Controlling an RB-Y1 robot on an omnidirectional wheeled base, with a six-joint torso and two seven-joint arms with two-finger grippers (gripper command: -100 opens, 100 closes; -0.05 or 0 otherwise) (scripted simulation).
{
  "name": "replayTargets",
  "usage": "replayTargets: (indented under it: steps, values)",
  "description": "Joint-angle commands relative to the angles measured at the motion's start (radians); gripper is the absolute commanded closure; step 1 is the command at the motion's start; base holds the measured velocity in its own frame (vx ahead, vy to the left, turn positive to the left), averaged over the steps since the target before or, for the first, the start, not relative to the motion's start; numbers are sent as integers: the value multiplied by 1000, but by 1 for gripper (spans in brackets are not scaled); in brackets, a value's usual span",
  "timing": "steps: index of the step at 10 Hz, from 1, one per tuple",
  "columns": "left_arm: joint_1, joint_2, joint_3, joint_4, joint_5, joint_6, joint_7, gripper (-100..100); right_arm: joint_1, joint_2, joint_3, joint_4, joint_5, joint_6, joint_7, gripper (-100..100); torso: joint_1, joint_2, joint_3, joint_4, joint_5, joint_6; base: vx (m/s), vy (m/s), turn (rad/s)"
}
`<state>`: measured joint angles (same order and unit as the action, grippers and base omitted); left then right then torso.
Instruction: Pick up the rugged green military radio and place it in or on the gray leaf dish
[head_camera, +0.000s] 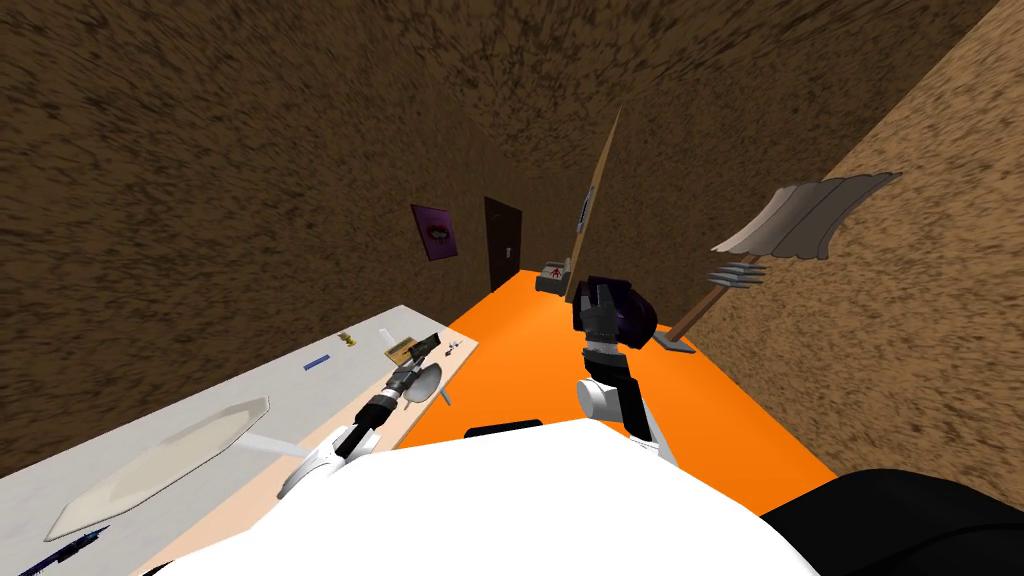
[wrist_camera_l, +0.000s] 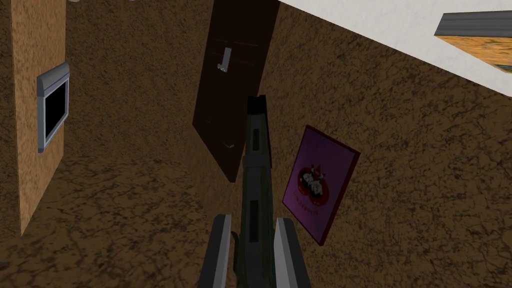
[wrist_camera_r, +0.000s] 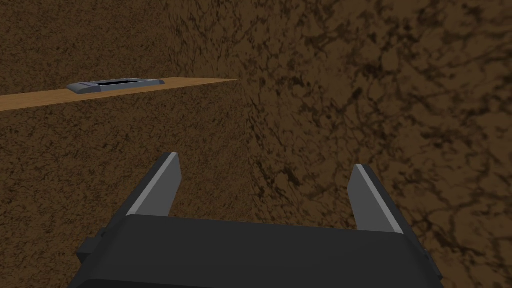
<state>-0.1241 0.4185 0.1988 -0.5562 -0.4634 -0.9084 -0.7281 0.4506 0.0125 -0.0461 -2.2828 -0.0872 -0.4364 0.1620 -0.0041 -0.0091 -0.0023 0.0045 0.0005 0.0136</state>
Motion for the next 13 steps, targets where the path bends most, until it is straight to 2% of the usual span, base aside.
replayTargets:
  steps: [1,2,3,4,5,6,7,8,10,11,13]
  values:
    - [27,1,-6,-18,-11,-50,-18,100,0,0,0,0,0,0,0,0,0,0,0,0,0,0,-2,38,-49]
    - [27,1,-6,-18,-11,-56,-18,100,0,0,0,0,0,0,0,0,1,0,0,0,0,0,-11,40,-34]
    - [49,0,-10,-22,-20,-104,-39,100,0,0,0,0,0,0,0,0,0,0,0,0,0,0,-16,48,-50]
    - [49,0,-10,-22,-20,-106,-39,100,0,0,0,0,0,0,0,0,1,1,1,0,0,0,-20,40,-26]
    - [69,-1,-14,-26,-28,-147,-59,100,0,0,0,0,0,0,0,0,1,1,1,0,0,0,-20,54,-38]
    - [69,-1,-14,-26,-28,-151,-59,100,0,0,0,0,0,0,0,0,1,2,1,0,0,0,-15,42,-22]
    - [88,-3,-17,-28,-35,-183,-77,100,0,0,0,0,0,0,0,0,1,1,1,1,0,0,-23,53,-36]
    - [88,-3,-17,-28,-35,-192,-77,100,0,0,0,0,0,0,0,0,1,2,1,1,0,-1,-19,44,-19]
    - [121,-9,-21,-31,-46,-252,-108,100,0,0,0,0,0,0,0,0,1,1,1,1,0,-1,-9,65,-35]
    - [121,-9,-21,-31,-46,-261,-108,100,0,0,0,0,0,0,0,0,3,1,1,1,0,-1,-12,60,-17]
    - [146,-15,-24,-32,-54,-311,-130,100,0,0,0,0,0,0,0,0,2,1,1,1,0,-1,-12,69,-17]
